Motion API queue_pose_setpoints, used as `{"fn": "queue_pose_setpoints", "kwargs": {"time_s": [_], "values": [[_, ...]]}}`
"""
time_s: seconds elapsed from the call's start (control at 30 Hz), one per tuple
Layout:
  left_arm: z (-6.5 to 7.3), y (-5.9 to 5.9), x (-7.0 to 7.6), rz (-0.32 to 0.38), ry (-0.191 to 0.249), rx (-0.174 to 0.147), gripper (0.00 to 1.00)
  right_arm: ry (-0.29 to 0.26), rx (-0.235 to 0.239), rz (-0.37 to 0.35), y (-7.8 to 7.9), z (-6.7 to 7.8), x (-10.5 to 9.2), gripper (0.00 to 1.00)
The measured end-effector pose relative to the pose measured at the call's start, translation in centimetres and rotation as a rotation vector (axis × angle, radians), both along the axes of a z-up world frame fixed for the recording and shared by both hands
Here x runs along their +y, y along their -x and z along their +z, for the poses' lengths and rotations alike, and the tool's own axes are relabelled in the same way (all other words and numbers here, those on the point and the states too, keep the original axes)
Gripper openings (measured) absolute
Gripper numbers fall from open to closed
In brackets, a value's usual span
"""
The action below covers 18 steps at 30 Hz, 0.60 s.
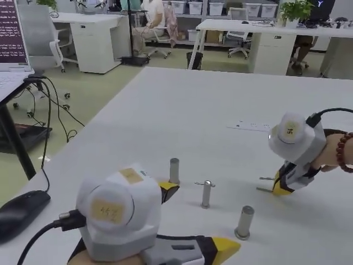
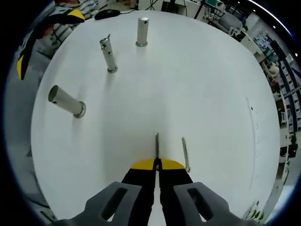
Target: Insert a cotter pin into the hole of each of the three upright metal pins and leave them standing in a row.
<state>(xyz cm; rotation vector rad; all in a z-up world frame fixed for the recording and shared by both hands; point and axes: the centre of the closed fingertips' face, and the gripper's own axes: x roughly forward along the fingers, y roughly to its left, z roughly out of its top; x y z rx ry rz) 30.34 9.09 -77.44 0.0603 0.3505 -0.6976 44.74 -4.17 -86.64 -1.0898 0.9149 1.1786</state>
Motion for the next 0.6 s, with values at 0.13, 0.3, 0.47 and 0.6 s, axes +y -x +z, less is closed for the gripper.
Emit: {"fn": "queue_pose_setpoints", "kwargs": {"time_s": [0.13, 0.3, 0.47, 0.6], "values": [[0.0, -0.2, 0.2, 0.004, 0.007, 0.008, 0.8, 0.006, -0.021, 0.022, 0.1, 0.5, 0.0, 0.02], [0.0, -0.5, 0.2, 0.006, 0.018, 0.019, 0.76, 0.008, -0.052, 0.064, 0.5, 1.3, 0.0, 0.02], [-0.1, -0.9, -0.1, 0.003, 0.032, 0.034, 0.71, -0.019, -0.097, 0.104, 0.9, 2.6, 0.5, 0.02], [-0.1, -1.2, -0.5, -0.001, 0.036, 0.038, 0.66, -0.049, -0.135, 0.131, 1.7, 3.9, 1.2, 0.02]]}}
